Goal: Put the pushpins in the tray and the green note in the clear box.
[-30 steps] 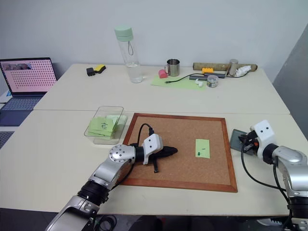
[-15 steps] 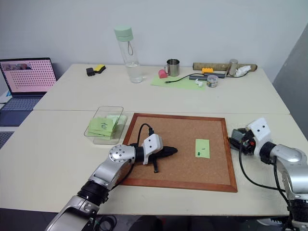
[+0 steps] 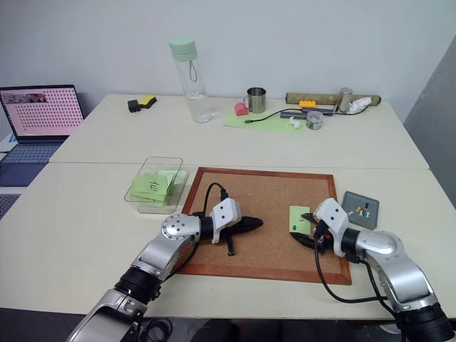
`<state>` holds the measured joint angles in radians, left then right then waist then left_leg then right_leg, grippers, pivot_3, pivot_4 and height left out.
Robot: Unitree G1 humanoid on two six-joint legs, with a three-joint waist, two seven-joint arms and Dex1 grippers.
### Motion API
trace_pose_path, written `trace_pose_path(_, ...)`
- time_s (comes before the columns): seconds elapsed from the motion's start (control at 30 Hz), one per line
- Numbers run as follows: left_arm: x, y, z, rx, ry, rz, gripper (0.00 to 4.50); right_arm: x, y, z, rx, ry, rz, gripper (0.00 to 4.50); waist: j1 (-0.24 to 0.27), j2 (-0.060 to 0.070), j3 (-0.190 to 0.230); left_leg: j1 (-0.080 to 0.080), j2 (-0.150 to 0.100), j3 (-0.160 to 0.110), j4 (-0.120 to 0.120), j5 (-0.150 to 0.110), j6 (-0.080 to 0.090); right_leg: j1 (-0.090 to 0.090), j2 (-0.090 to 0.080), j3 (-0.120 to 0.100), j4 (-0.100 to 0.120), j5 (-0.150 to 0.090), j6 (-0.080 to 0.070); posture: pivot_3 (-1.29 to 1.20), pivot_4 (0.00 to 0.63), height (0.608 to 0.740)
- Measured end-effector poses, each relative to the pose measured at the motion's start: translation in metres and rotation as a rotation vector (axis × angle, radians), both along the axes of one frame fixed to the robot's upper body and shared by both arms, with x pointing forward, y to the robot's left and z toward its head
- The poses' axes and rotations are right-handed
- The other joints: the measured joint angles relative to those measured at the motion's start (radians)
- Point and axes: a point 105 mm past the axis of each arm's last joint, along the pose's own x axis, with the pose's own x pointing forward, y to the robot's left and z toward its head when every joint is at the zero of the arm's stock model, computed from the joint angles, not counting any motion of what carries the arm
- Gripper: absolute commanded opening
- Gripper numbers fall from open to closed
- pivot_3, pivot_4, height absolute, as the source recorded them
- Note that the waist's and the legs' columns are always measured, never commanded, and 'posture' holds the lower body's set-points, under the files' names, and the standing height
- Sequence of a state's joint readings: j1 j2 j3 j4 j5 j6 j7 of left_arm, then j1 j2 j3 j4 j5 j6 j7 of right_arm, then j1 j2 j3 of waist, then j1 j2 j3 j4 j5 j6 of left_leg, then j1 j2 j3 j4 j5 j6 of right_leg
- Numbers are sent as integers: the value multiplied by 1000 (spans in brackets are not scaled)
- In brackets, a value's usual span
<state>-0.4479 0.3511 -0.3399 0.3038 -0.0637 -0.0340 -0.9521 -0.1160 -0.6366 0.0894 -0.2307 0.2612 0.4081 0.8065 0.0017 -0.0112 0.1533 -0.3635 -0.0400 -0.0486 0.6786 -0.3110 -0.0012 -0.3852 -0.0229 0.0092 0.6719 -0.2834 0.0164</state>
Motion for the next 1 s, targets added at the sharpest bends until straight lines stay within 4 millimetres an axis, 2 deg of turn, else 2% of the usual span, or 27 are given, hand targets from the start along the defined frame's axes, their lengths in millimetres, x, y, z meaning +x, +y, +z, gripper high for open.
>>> trace_pose_path(0.03,0,0,0,0,0,0,0,1,1,-1,1,-1,2,3042,0,0,0,0,0,0,0,0,0,0,0,0,0,0,0,0,150,740)
trace_pose_path(0.07,0,0,0,0,-1,-1,0,3,3,-2,9,-2,5,2685,0,0,0,0,0,0,0,0,0,0,0,0,0,0,0,0,150,740)
trace_pose_path(0.13,0,0,0,0,-2,-1,0,5,4,-2,18,-8,4,2431,0,0,0,0,0,0,0,0,0,0,0,0,0,0,0,0,150,740)
trace_pose_path(0.2,0,0,0,0,-2,-1,0,5,3,-3,21,-8,1,1857,0,0,0,0,0,0,0,0,0,0,0,0,0,0,0,0,150,740)
trace_pose_path(0.5,0,0,0,1,-4,1,0,4,6,-8,45,7,9,52,-1,0,0,0,0,0,0,0,0,0,0,0,0,0,0,0,150,740)
trace_pose_path(0.87,0,0,1,-3,-3,4,0,1,6,-3,30,0,25,52,0,0,0,-1,0,0,0,0,0,-1,0,0,0,0,0,0,150,740)
trace_pose_path(0.93,2,1,1,-6,-3,13,0,1,8,10,32,-43,42,52,0,0,0,-1,0,0,0,0,0,-1,0,0,0,0,0,0,150,740)
trace_pose_path(1.0,3,1,1,-12,3,20,379,4,9,31,27,-118,61,0,1,0,0,0,0,0,0,0,0,0,0,0,0,0,0,0,150,740)
